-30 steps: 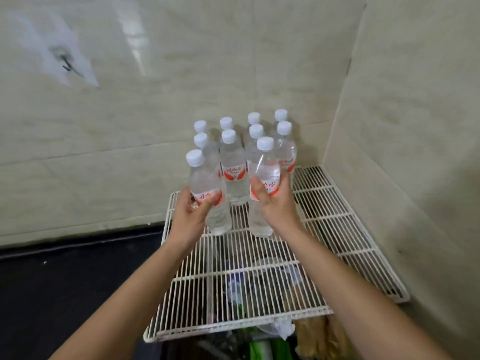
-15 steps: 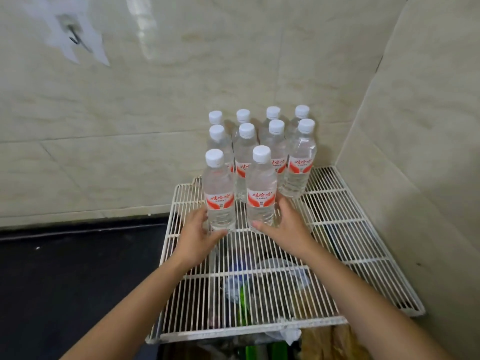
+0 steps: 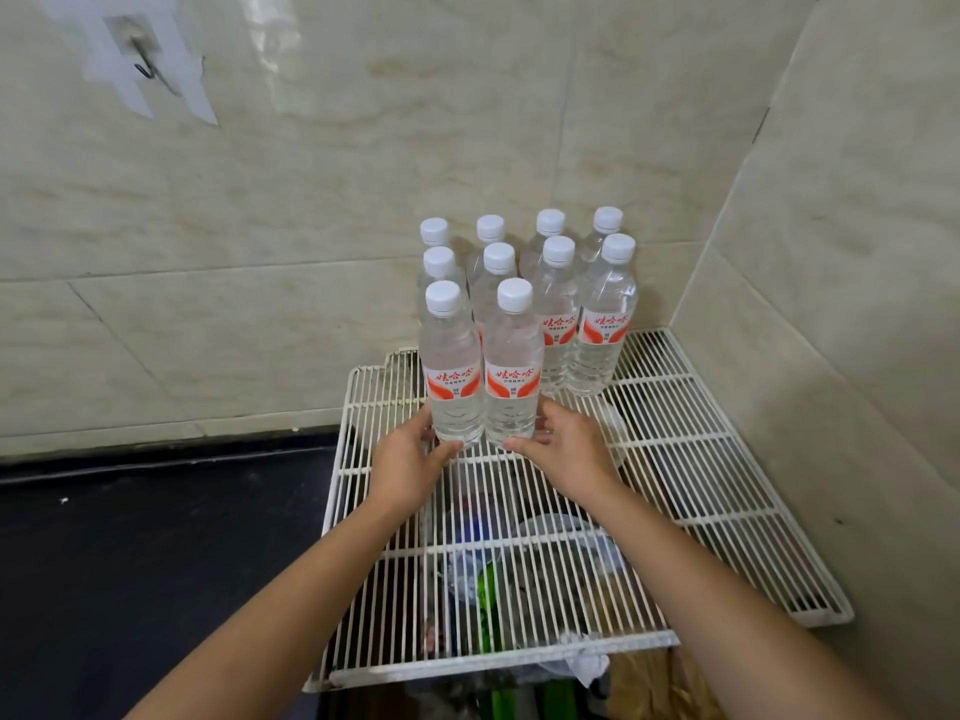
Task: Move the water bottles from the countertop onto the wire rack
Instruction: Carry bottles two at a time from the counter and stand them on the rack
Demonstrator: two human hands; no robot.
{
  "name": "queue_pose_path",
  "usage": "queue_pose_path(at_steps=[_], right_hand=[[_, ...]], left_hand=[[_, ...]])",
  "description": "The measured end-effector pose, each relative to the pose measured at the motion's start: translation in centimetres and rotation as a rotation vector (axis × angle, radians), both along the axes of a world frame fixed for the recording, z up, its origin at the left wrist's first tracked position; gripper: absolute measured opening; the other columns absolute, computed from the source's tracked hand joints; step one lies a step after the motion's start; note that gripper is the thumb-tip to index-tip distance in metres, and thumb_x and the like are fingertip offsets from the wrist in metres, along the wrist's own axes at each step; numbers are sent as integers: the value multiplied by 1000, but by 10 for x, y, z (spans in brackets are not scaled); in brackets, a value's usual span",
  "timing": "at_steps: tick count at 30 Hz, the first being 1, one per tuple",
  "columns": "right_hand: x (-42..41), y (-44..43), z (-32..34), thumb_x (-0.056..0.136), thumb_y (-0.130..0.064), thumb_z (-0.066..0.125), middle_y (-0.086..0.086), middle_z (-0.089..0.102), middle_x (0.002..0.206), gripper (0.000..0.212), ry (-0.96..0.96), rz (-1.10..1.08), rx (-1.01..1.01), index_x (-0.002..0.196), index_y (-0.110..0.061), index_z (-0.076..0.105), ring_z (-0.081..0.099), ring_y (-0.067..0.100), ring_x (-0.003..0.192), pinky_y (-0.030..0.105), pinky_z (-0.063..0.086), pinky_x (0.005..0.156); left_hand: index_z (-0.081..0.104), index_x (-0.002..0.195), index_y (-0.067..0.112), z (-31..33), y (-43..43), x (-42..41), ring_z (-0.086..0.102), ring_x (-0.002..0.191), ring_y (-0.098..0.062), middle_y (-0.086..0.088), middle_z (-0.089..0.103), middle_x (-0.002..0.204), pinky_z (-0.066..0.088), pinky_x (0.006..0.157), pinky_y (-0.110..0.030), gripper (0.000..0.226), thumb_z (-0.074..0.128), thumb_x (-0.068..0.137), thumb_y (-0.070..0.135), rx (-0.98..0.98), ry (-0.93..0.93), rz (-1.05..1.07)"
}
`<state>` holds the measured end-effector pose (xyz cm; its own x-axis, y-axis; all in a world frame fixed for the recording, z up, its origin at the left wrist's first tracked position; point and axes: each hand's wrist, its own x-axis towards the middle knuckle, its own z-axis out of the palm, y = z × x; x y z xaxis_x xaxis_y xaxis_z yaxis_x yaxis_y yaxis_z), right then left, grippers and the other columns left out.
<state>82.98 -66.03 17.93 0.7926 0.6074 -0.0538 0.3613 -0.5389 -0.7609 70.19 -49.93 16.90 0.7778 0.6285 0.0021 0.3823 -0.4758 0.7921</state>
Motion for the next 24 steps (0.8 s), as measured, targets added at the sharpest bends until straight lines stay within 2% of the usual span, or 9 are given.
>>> queue_pose_path(at_steps=[2,5,8,13,15,17,19,21,24], right_hand=[[-1,3,0,85,-37,79,-4,71,125,60,-40,14,-26,140,-25,56,69,12,101,32,56,93],[-3,6,4,90,-33,75,0,66,134,60,-66,60,-36,145,-22,51,65,20,117,36,51,102],[-1,9,7,92,-30,73,2,64,137,60,-91,76,-72,145,-19,49,62,23,122,37,48,105],[2,10,9,92,-33,72,3,61,140,64,-73,90,-98,149,-20,45,59,21,125,38,47,107],[1,8,7,92,-33,72,2,57,144,71,-67,107,-96,153,-23,37,57,21,129,39,46,109],[-4,6,3,92,-31,71,1,42,158,86,-85,90,-84,160,-25,17,44,22,142,46,41,115],[-11,2,2,97,-26,62,1,15,169,88,-174,15,-35,162,-25,2,20,21,154,48,30,122],[-19,-3,11,104,-30,49,-1,0,170,76,-334,-45,62,162,-21,0,4,16,156,41,16,126],[-23,-2,36,105,-44,40,7,-4,170,70,-598,-45,224,161,-17,9,-3,18,157,31,1,124]], left_hand=[[61,130,28,0,-2,0,64,111,-9,9,70,123,55,98,-42,45,75,88,25,6,-4,15],[60,132,28,0,-2,0,62,104,-5,9,70,120,55,95,-38,45,74,88,26,22,4,22],[60,132,28,1,2,0,61,100,-5,6,71,119,55,89,-33,45,74,88,27,30,23,17],[55,136,29,6,3,0,61,112,-9,7,67,126,52,92,-34,49,72,91,25,4,51,-8],[50,141,29,8,0,-3,60,120,-13,8,64,131,51,95,-36,53,70,92,23,9,53,-28],[43,146,29,14,-5,-10,55,129,-18,5,58,140,49,100,-39,59,68,93,23,22,55,-54],[32,153,27,20,-6,-19,47,137,-19,3,49,150,43,109,-41,66,65,95,29,108,58,-49],[27,156,25,27,-2,-31,39,143,-20,0,42,157,36,116,-44,66,56,99,39,281,48,-7],[30,156,18,44,10,-51,31,148,-26,-8,35,161,27,120,-44,63,42,102,47,470,26,88]])
